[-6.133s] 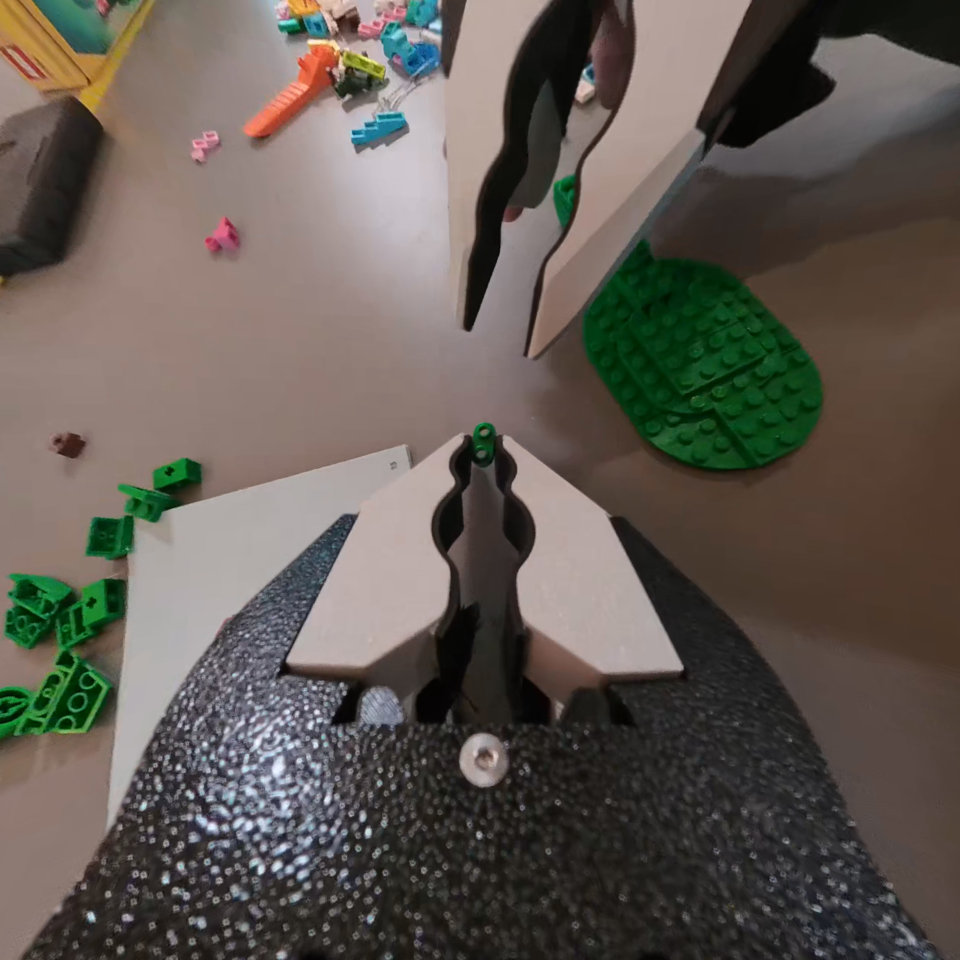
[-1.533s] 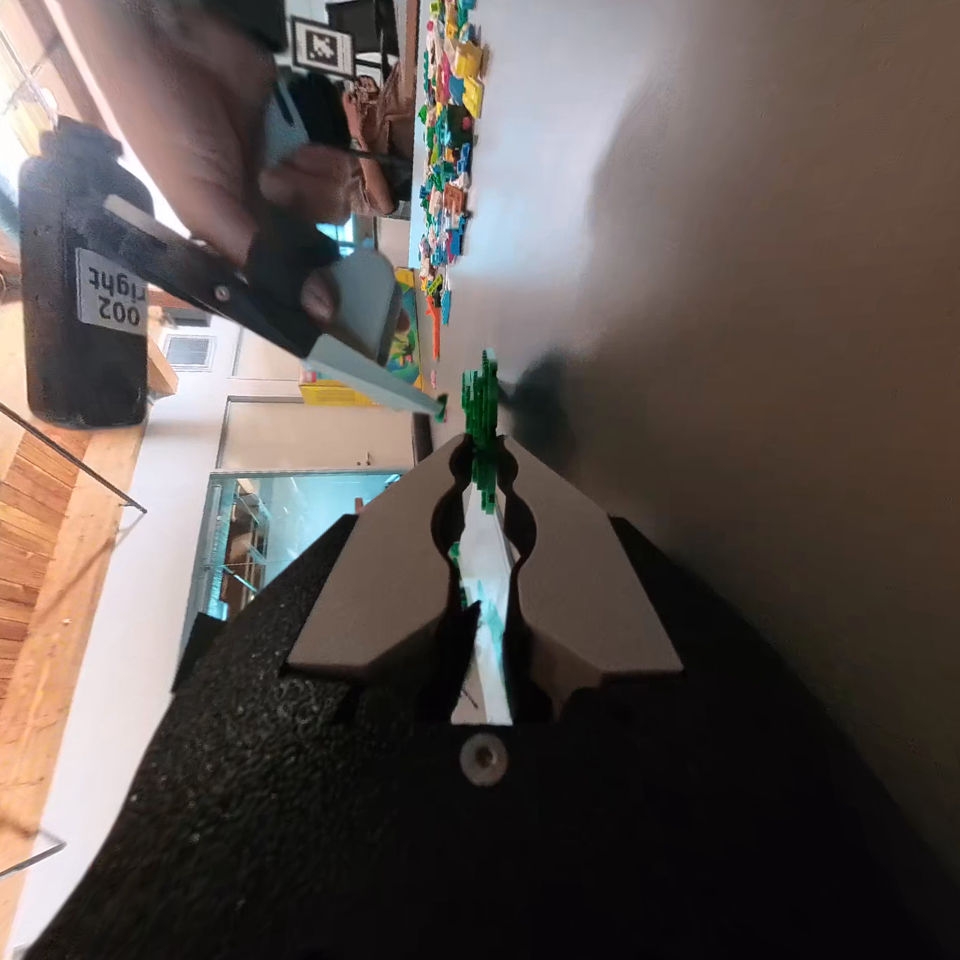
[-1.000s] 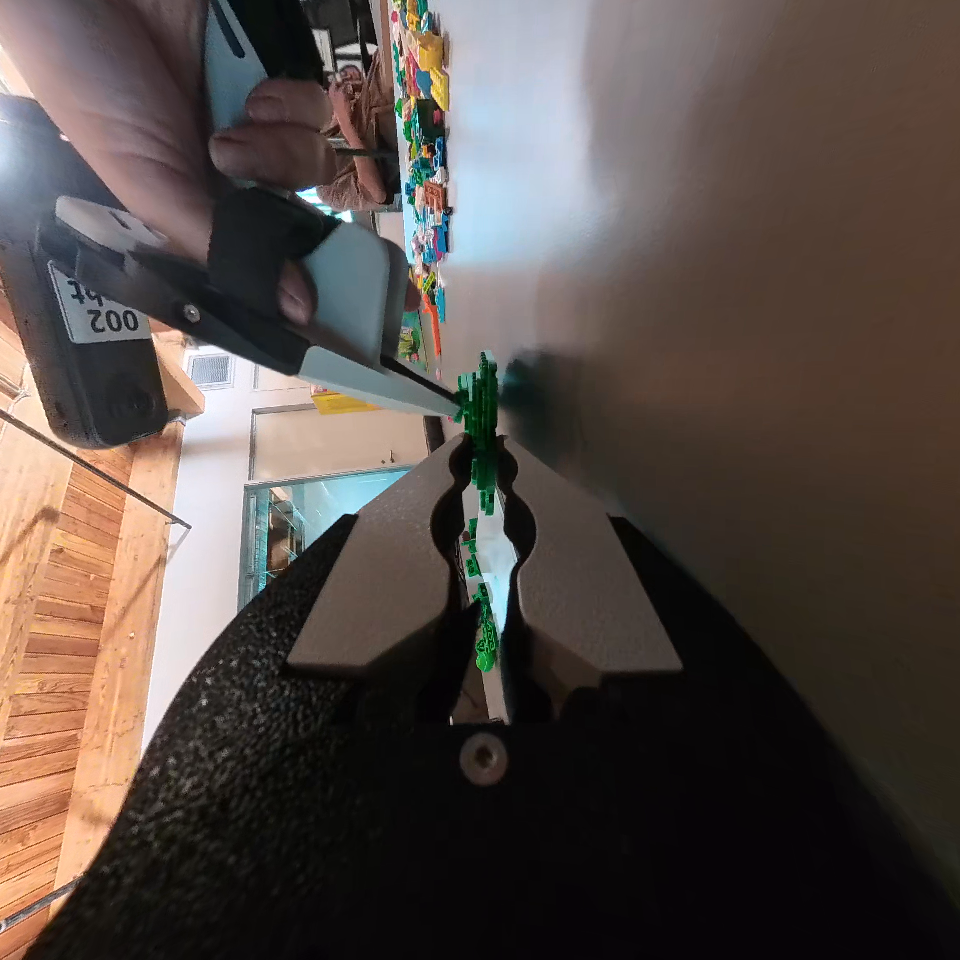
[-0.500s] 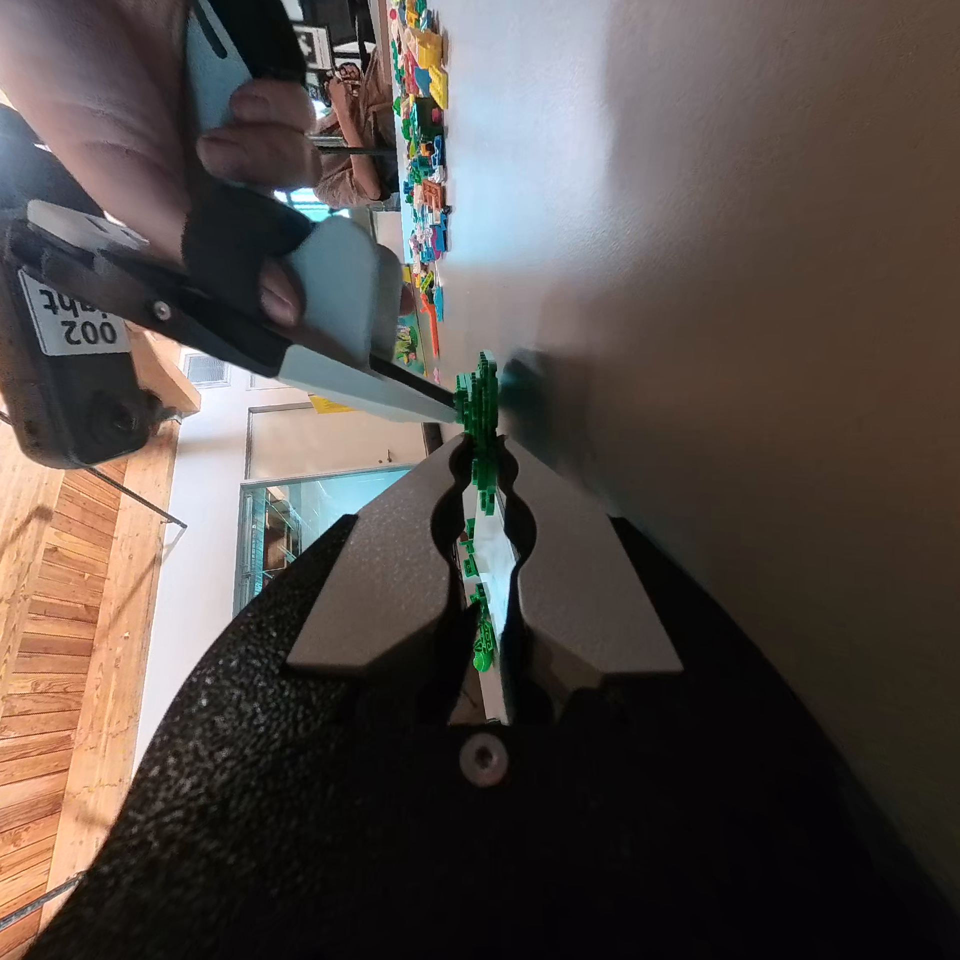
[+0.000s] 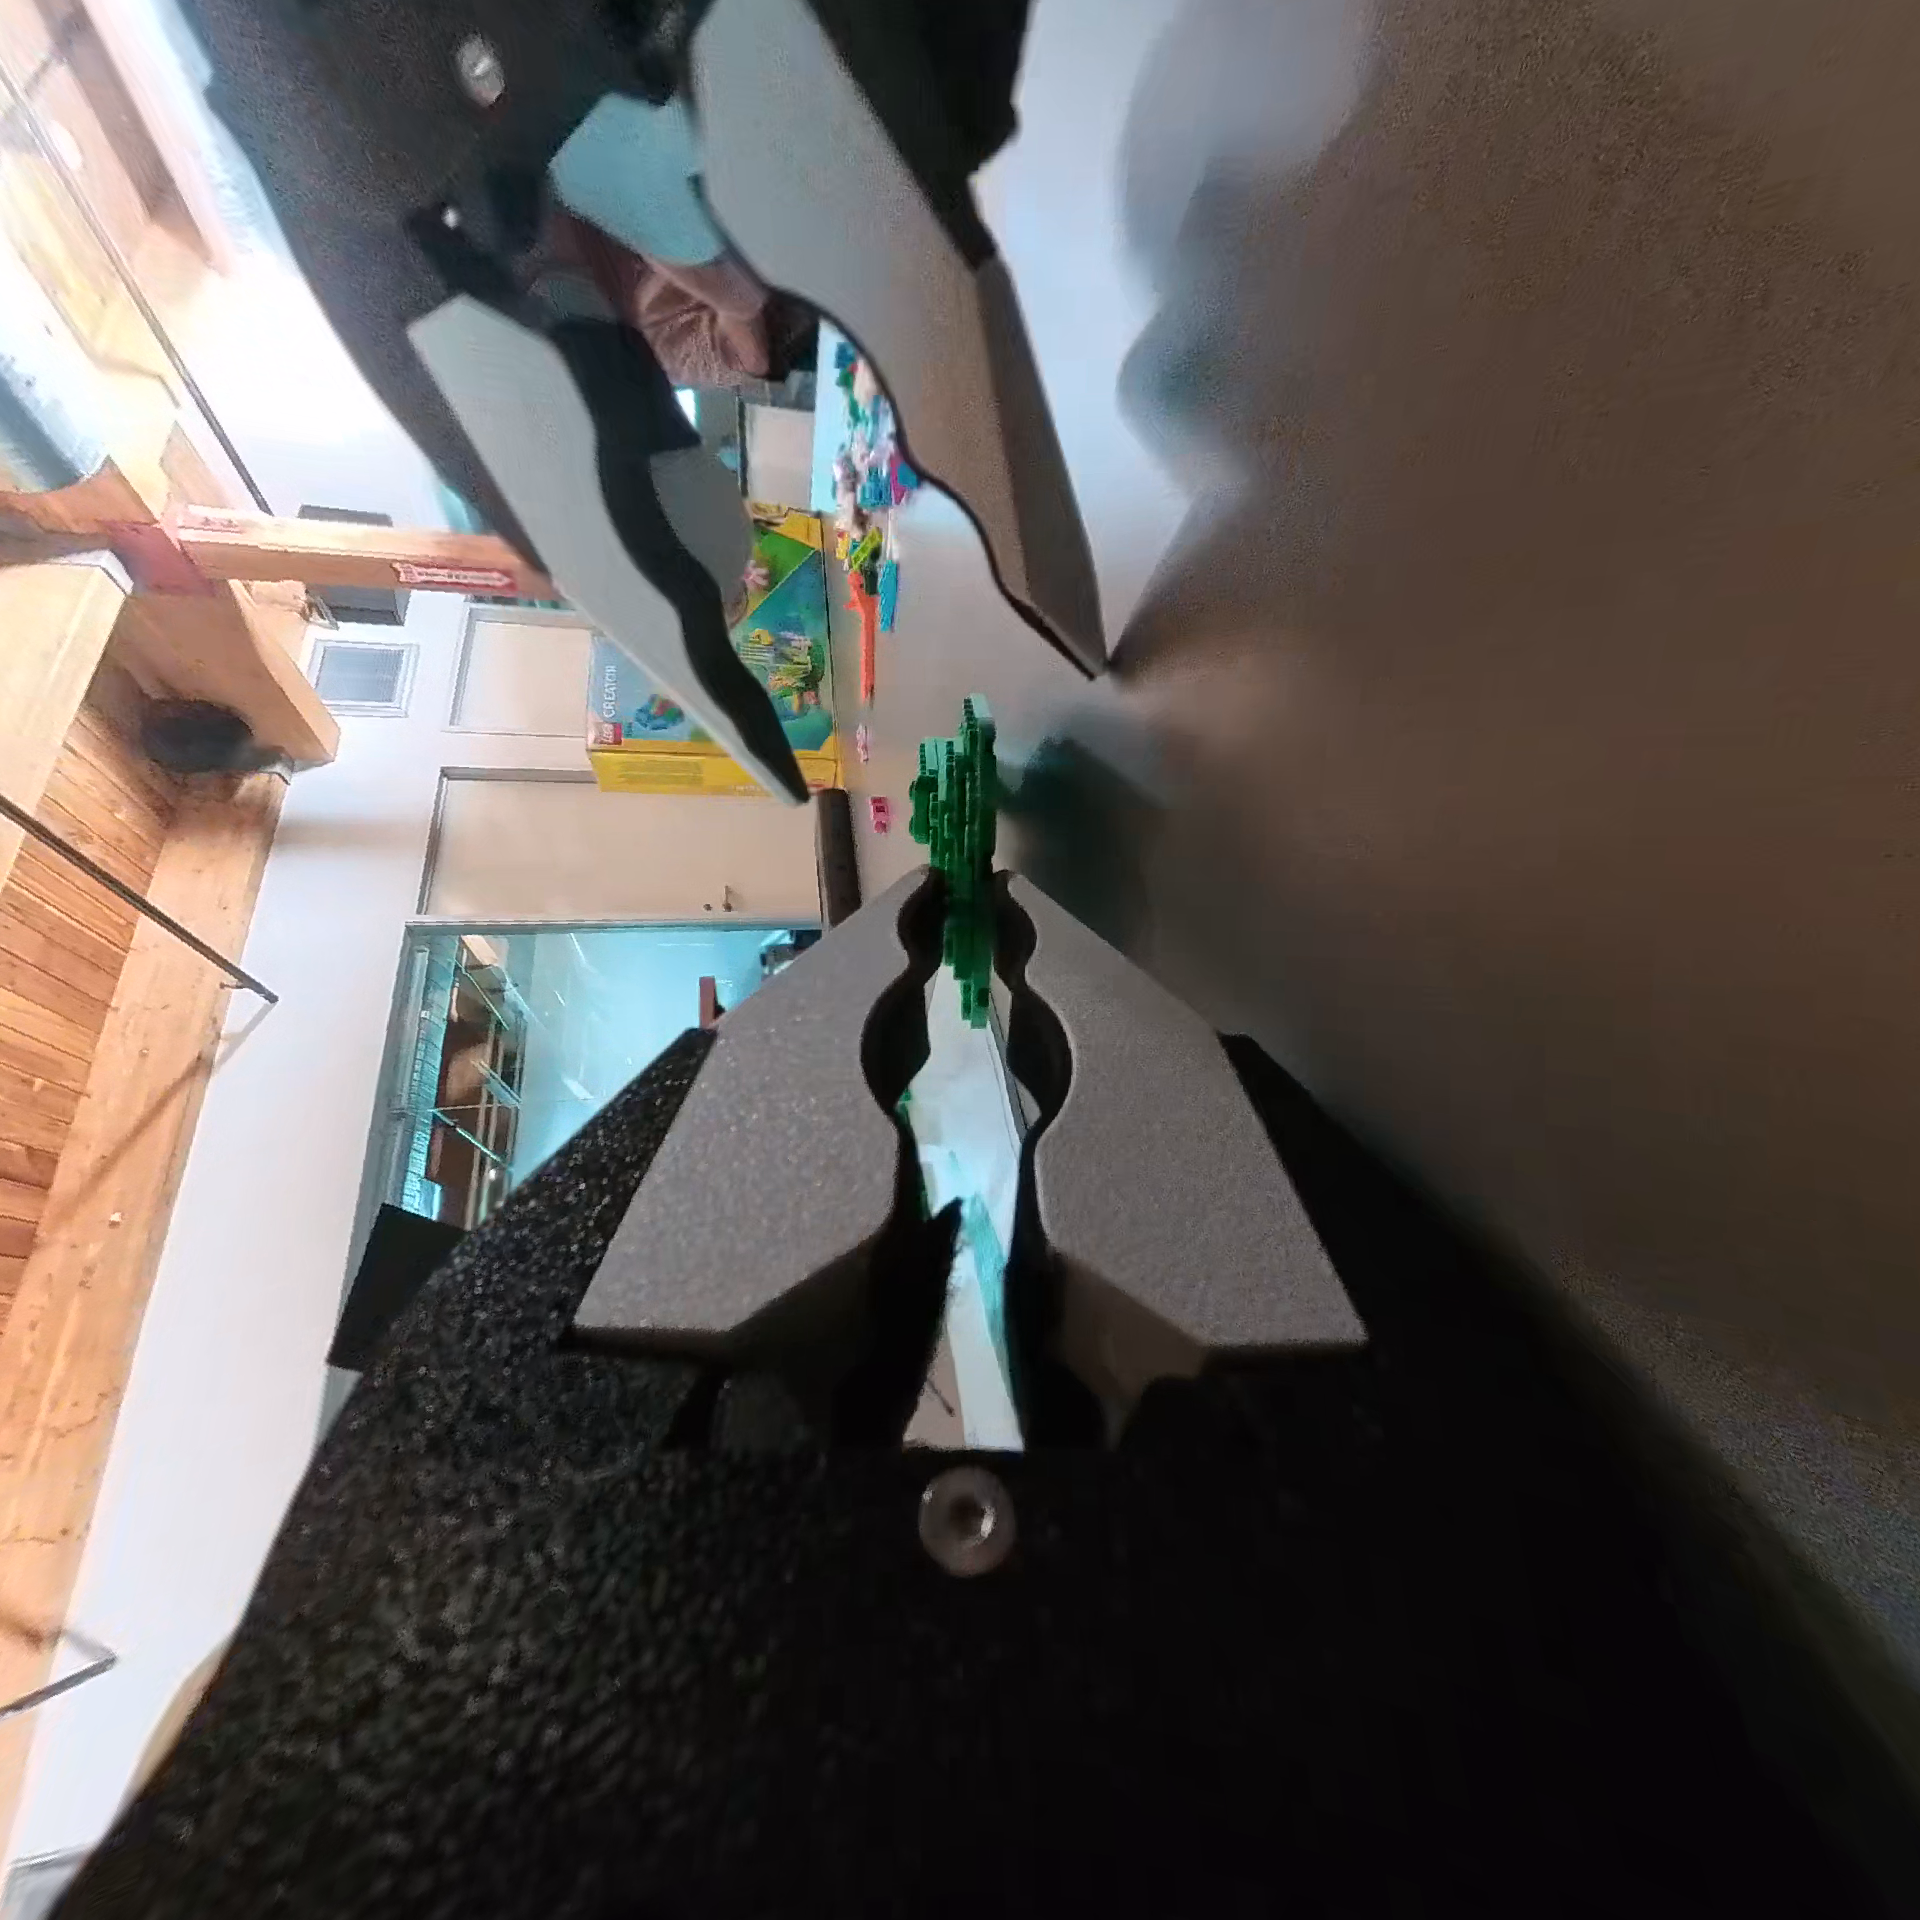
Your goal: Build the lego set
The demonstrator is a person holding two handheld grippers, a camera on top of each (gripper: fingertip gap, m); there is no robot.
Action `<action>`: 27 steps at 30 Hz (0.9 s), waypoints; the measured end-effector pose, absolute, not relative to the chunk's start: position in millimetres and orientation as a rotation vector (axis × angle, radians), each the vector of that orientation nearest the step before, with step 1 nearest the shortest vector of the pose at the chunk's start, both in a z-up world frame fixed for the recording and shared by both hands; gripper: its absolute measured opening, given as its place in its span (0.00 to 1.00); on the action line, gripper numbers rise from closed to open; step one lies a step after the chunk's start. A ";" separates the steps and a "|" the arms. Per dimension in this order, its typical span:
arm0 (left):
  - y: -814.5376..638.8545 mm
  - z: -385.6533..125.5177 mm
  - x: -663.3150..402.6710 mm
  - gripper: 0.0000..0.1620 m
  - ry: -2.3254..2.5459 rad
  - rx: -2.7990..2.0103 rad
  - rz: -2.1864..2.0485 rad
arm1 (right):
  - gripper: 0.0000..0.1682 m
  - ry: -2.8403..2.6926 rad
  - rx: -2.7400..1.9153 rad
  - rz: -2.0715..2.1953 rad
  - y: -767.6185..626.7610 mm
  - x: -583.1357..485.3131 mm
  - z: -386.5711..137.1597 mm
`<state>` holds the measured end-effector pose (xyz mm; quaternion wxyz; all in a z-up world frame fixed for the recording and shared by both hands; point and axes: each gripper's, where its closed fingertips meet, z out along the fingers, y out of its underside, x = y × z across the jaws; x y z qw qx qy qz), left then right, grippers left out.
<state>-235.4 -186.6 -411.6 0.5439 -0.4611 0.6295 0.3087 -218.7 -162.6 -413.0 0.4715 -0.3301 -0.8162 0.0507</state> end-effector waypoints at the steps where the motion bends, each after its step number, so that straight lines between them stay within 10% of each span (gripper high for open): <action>1: -186.4 -410.8 -235.7 0.04 1.485 -1.102 0.721 | 0.39 -1.992 -0.765 0.112 -164.0 -219.1 -413.1; 27: -183.9 -403.8 -239.0 0.04 1.380 -1.220 0.548 | 0.09 -1.805 -0.484 -0.208 -150.6 -243.6 -414.3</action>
